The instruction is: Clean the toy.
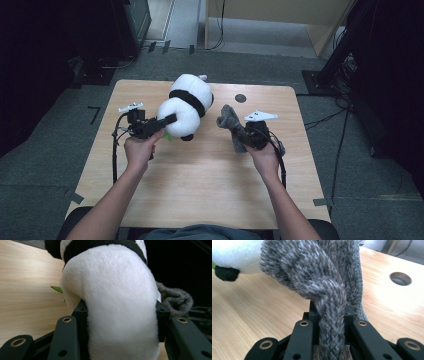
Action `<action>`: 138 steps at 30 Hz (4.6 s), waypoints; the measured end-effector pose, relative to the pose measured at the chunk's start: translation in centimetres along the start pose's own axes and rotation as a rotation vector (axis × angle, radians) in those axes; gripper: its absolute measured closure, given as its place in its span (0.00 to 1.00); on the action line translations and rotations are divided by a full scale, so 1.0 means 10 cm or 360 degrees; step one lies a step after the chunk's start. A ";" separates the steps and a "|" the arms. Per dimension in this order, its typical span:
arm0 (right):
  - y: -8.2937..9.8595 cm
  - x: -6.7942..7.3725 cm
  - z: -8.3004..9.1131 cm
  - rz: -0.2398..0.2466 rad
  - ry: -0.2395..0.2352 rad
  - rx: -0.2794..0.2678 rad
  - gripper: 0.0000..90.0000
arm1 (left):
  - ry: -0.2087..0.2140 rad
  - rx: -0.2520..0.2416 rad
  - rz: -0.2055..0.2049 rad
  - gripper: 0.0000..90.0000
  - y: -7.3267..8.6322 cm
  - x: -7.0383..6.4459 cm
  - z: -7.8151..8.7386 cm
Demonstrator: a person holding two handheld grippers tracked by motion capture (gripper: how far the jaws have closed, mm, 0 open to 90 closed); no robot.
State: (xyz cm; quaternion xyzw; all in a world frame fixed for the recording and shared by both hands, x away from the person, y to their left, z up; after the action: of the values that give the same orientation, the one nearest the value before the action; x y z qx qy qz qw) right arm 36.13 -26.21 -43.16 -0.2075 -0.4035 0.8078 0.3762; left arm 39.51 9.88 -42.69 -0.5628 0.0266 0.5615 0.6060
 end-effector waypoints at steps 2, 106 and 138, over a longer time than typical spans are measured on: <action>0.01 -0.06 0.03 -0.0022 0.0014 -0.0008 0.87 | -0.0024 -0.0001 0.0016 0.54 -0.04 0.06 0.03; 0.50 -0.79 0.01 -0.0225 0.0027 0.0142 0.34 | -0.0205 0.0081 -0.0501 0.11 -0.34 0.26 0.30; 0.35 -0.05 0.00 -0.0043 -0.0117 0.0014 0.34 | -0.0093 0.0380 -0.0806 0.17 0.40 -0.21 -0.28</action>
State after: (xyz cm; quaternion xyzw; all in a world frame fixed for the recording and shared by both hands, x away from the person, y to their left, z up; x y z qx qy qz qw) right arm 34.97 -27.97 -45.95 -0.1706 -0.4163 0.8116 0.3728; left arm 37.60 5.48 -44.94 -0.4597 -0.0664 0.4010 0.7896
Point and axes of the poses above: each handheld gripper's, and its own axes: z roughly backward along the jaws, y roughly out of its underside, x roughly to its left, the point moved 1 cm from there along -z, roughly forward along the jaws, and after that the axes turned 9 degrees about z, right-handed, at the moved point
